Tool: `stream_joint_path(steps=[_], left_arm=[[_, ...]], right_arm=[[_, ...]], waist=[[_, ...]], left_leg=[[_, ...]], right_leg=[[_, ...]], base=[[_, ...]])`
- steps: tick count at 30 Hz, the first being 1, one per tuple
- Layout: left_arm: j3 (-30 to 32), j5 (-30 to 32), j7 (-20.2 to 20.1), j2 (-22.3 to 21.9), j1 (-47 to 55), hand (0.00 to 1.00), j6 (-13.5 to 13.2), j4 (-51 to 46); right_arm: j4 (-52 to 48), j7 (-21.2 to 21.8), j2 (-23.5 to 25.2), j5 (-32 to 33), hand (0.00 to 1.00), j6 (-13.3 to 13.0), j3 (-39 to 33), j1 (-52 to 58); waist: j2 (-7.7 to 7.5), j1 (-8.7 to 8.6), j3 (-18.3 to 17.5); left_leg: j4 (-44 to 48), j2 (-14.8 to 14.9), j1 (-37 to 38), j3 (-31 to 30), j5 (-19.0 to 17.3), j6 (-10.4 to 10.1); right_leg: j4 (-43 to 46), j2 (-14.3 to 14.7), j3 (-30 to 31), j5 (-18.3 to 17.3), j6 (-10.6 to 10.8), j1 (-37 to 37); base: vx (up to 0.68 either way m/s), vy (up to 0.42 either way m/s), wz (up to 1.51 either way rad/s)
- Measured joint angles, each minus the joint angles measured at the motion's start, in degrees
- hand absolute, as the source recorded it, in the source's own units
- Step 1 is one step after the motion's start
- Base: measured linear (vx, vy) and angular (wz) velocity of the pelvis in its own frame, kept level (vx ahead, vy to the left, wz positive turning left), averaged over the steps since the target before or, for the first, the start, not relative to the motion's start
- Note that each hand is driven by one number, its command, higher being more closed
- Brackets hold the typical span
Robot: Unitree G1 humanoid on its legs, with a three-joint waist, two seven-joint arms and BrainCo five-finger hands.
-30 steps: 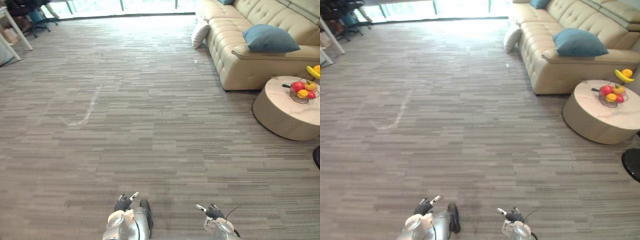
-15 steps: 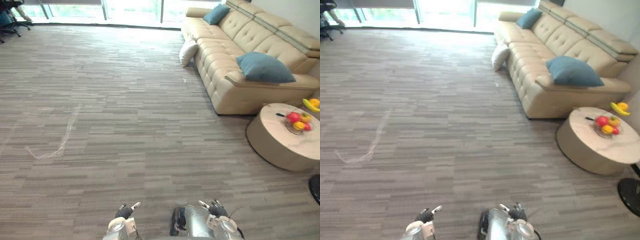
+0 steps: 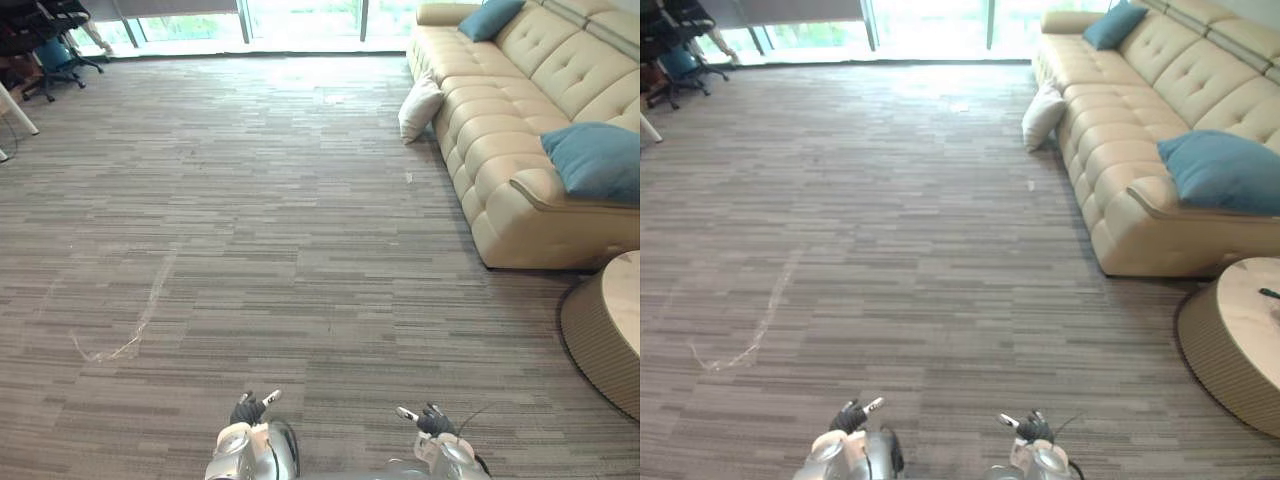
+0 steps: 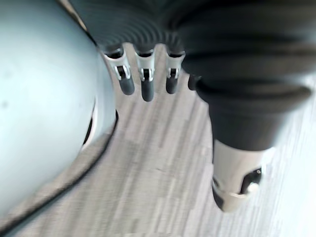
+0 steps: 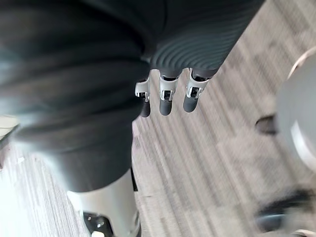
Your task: Pick up cushions and gather them together orderly.
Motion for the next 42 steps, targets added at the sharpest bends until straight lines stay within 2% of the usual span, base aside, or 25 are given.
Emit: stream_joint_path(steps=[3,4,5,6,7,9,10,11,13,16,17,18,19,21,22,23,26,29,30,31,32,33,36,39,42], left_arm=[[-0.04,-0.02,0.33,1.61,0.29,0.00,0.41,0.76],[-0.15,0.03,0.41,2.07,-0.35,0.00,0.42,1.39],[-0.28,0.03,0.46,2.31,-0.66,0.00,0.50,1.83],[-0.59,0.03,0.54,2.55,-0.80,0.00,0.57,3.27],[-1.13,0.00,0.63,2.78,-0.76,0.00,0.67,4.15],[-2.51,-0.04,0.90,2.90,-0.67,0.00,0.71,4.77],[-2.57,-0.26,0.90,2.45,-0.61,0.00,0.69,4.78],[-2.54,-0.59,0.91,2.56,-0.75,0.00,0.67,4.96],[-2.48,-0.60,0.98,2.39,-0.92,0.00,0.87,6.27],[-2.39,-0.51,0.93,1.39,-0.58,0.00,1.16,6.50],[-2.10,-0.48,0.91,0.98,-0.70,0.00,1.24,6.95],[-1.76,-0.42,0.86,0.17,-0.58,0.00,1.34,6.90],[-0.90,-0.29,0.50,-1.01,-0.51,0.00,1.38,6.96],[-0.46,-0.04,0.27,-1.13,-0.92,0.00,1.44,7.33],[0.03,-0.03,0.30,-1.13,-0.87,0.00,1.46,6.79],[0.50,-0.04,0.25,-1.05,-0.74,0.00,1.37,6.12],[1.57,-0.23,-0.01,-0.45,-0.81,0.00,1.15,3.64],[1.51,-0.47,0.24,-0.02,-0.72,0.00,0.10,1.59],[1.64,-0.53,0.33,0.22,-0.53,0.00,0.06,1.04],[1.86,-0.60,0.43,0.33,-0.27,0.00,0.01,0.95],[2.02,-0.65,0.45,0.76,-0.10,0.00,0.02,0.45],[2.03,-0.69,0.50,1.32,0.20,0.00,0.09,0.41],[2.01,-0.58,0.91,2.76,0.29,0.00,0.38,1.52],[1.68,-0.56,1.02,3.34,0.77,0.00,0.73,3.61],[-0.86,-0.48,0.98,2.98,-0.34,0.00,1.25,5.42]], right_arm=[[0.22,0.16,1.65,-0.49,0.00,0.17,0.19,0.65],[0.20,0.21,1.65,-0.52,0.00,0.40,0.29,1.13],[0.19,0.17,1.62,-0.52,0.00,0.43,0.50,1.17],[0.08,0.19,1.61,-0.53,0.00,0.33,0.66,1.22],[-0.80,0.29,1.52,-0.57,0.00,-0.08,0.73,0.99],[-1.54,0.28,1.34,-0.65,0.00,-0.29,1.18,1.00],[-2.44,0.33,1.16,-0.76,0.00,-0.30,1.11,1.32],[-2.89,0.34,1.37,-0.90,0.00,-0.70,1.11,0.78],[-2.83,0.31,0.89,-0.81,0.00,-1.21,0.90,0.03],[-2.59,0.35,-0.22,-0.75,0.00,-1.13,0.37,0.14],[-2.47,0.41,-1.10,-0.74,0.00,-0.87,0.37,0.46],[-2.41,0.44,-2.19,-0.76,0.00,-0.72,0.59,0.21],[-2.30,0.38,-3.09,-0.77,0.00,-0.60,0.50,-0.29],[-2.54,0.44,-3.58,-0.77,0.00,-0.50,-0.32,-0.70],[-2.24,0.43,-3.70,-0.74,0.00,-0.19,-0.26,-0.77],[-1.79,0.33,-3.53,-0.63,0.00,-0.18,-0.20,-0.72],[0.24,0.15,-1.77,-0.39,0.00,-0.03,0.66,-1.62],[0.49,0.08,-1.28,-0.32,0.00,0.23,2.34,-1.42],[0.49,0.07,-1.03,-0.32,0.00,0.57,2.35,-1.47],[0.49,-0.03,-0.64,-0.34,0.00,0.57,2.12,-1.32],[0.63,-0.07,-0.17,-0.41,0.00,0.56,2.14,-1.25],[1.27,-0.06,0.18,-0.45,0.00,0.59,2.17,-1.19],[1.72,0.21,1.62,-0.51,0.00,1.26,2.15,0.26],[0.30,0.26,1.58,-0.63,0.00,0.83,1.91,1.20],[-2.60,0.39,1.31,-0.65,0.00,0.29,1.79,1.98]], waist=[[-2.92,-0.91,-2.68],[-3.85,-0.40,-2.61],[-4.13,-0.41,-2.31],[-3.67,-0.88,-1.78],[-3.00,-1.35,-1.13],[-2.95,-1.61,-1.05],[-2.30,-1.67,-1.15],[-2.57,-1.64,-0.83],[-3.40,-3.01,-0.33],[-3.39,-3.78,-0.39],[-2.41,-4.15,-0.49],[-0.90,-4.14,-0.97],[1.09,-4.23,-0.90],[2.83,-4.62,-0.01],[3.52,-4.17,0.34],[3.55,-3.74,0.72],[1.87,-3.09,1.39],[0.98,-1.98,0.84],[0.85,-1.20,0.88],[0.71,-0.30,0.73],[-0.01,0.21,0.58],[-1.01,0.79,-0.09],[-3.74,-0.22,-2.31],[-3.06,-0.72,-1.70],[-3.44,-1.72,-1.79]], left_leg=[[5.06,-2.80,0.14,2.32,-4.03,4.35],[5.57,-3.95,2.21,3.28,-5.42,5.19],[5.06,-4.46,4.00,3.99,-6.18,5.97],[3.17,-4.96,8.52,4.26,-8.18,6.17],[1.26,-5.24,12.90,4.47,-9.57,5.98],[-2.95,-5.76,20.45,5.36,-10.40,6.72],[-6.08,-5.57,24.01,5.13,-12.56,6.56],[-8.58,-5.85,27.05,5.52,-14.41,4.10],[-10.91,-6.75,31.85,5.51,-15.48,3.35],[-15.15,-8.13,38.30,4.00,-16.86,2.80],[-15.61,-7.97,40.52,2.06,-16.86,2.90],[-14.81,-6.82,40.44,1.41,-16.38,2.28],[-9.53,-5.17,38.53,-1.72,-15.33,0.80],[7.92,-2.82,32.13,-6.74,-11.29,-2.57],[22.59,-1.13,25.53,-10.76,-3.67,-5.55],[33.24,0.54,20.35,-12.01,-2.20,-7.23],[42.33,2.08,7.72,-9.18,-5.17,-1.28],[31.21,3.17,0.21,-2.52,-7.93,1.22],[20.05,2.87,-1.30,0.08,-8.03,1.47],[8.06,1.69,-1.32,0.92,-6.63,1.00],[2.53,0.28,-1.03,0.45,-0.91,1.02],[2.20,-1.13,-0.53,0.98,0.52,1.79],[4.89,-3.31,1.78,4.05,-3.48,6.40],[-1.61,-5.89,14.32,5.04,-5.85,7.28],[-8.76,-8.31,23.74,4.64,-8.19,7.61]], right_leg=[[7.19,-4.39,6.47,1.69,2.96,-2.49],[16.49,-5.66,8.91,3.43,3.74,-5.65],[23.67,-6.27,9.71,6.04,4.28,-8.83],[37.89,-6.85,10.99,12.89,5.00,-15.14],[47.38,-6.77,10.98,12.55,5.04,-19.49],[53.16,-6.42,8.59,10.07,4.14,-25.26],[52.54,-5.87,5.55,9.18,3.49,-28.34],[50.34,-5.89,2.57,8.03,3.43,-32.31],[38.77,-6.10,-2.79,7.16,1.38,-36.08],[21.60,-2.88,-2.96,11.76,-0.23,-37.44],[23.89,-1.69,-1.52,13.52,-5.88,-37.30],[25.14,-1.52,-2.15,11.81,-6.37,-37.29],[27.87,-1.35,-2.75,7.92,-6.30,-37.19],[28.47,-0.36,-3.94,3.69,-6.38,-33.88],[26.67,0.66,-4.61,2.14,-6.70,-30.08],[24.24,2.00,-4.85,1.35,-7.30,-26.06],[15.23,2.81,-4.69,-0.21,-6.74,-13.99],[8.47,2.17,-3.90,-0.12,-4.62,-7.64],[5.54,1.61,-2.96,-0.19,-3.35,-4.28],[3.69,0.88,-1.92,-0.52,-2.21,-1.80],[2.58,-0.25,-0.72,-1.29,-0.90,-0.38],[2.41,-1.26,1.30,-1.39,-0.59,0.25],[12.16,-5.30,7.48,4.19,3.08,-2.98],[41.52,-6.74,10.25,22.43,3.10,-15.25],[53.14,-6.02,8.29,12.64,2.22,-25.99]], base=[[0.68,0.310,-0.42],[0.49,0.269,-0.30],[0.55,0.285,-0.35],[0.53,0.224,-0.29],[0.60,0.194,-0.23],[0.49,0.093,-0.15],[0.48,0.071,-0.21],[0.57,0.053,-0.15],[0.54,-0.019,0.11],[0.61,-0.092,0.34],[0.80,-0.120,0.28],[0.67,-0.128,0.23],[0.63,-0.158,0.20],[0.64,-0.182,0.20],[0.61,-0.122,-0.03],[0.59,-0.093,-0.11],[0.57,-0.041,0.00],[0.51,0.047,-0.15],[0.62,0.157,-0.37],[0.86,0.255,-0.57],[0.64,0.221,-0.66],[0.64,0.244,-0.43],[0.64,0.284,-0.16],[0.60,0.262,-0.29],[0.51,0.116,0.20]])
